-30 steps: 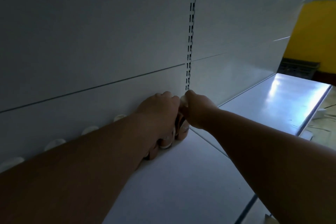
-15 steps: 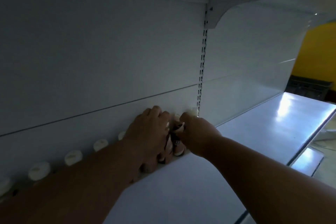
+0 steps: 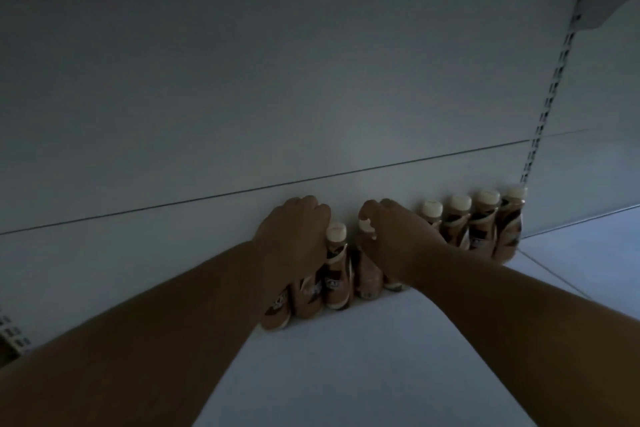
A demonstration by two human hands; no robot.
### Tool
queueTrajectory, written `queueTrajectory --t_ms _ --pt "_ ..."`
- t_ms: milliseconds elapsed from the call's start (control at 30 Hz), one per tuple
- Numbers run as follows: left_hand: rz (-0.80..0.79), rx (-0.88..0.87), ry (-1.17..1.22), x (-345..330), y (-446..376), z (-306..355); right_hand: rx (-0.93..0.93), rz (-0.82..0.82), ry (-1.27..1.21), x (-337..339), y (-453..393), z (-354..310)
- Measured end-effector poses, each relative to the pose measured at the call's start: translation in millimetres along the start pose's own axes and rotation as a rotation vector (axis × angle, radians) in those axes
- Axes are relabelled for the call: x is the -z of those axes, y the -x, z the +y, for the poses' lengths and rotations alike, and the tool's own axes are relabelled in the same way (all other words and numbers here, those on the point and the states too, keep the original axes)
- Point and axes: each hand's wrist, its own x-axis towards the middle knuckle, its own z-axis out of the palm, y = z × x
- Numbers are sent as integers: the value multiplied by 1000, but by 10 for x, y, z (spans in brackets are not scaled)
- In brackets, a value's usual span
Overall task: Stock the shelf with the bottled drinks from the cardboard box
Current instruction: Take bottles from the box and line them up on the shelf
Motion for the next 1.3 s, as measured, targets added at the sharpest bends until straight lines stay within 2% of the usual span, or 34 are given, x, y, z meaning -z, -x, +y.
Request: queueTrajectory --t_ms 200,333,567,833,1300 --pt "13 -12 -51 -74 3 -187 56 -70 77 -120 -186 -138" --pt "10 -22 -89 -59 3 -174 16 -146 76 -270 -316 -192" --pt "-57 -8 41 -64 -13 -281 0 -127 63 -283 -449 -279" --pt "-51 -32 116 -94 -1 -351 10 -160 37 -218 -411 -305" --pt "2 -111 23 -141 2 -377 -47 -103 74 -338 -472 -388"
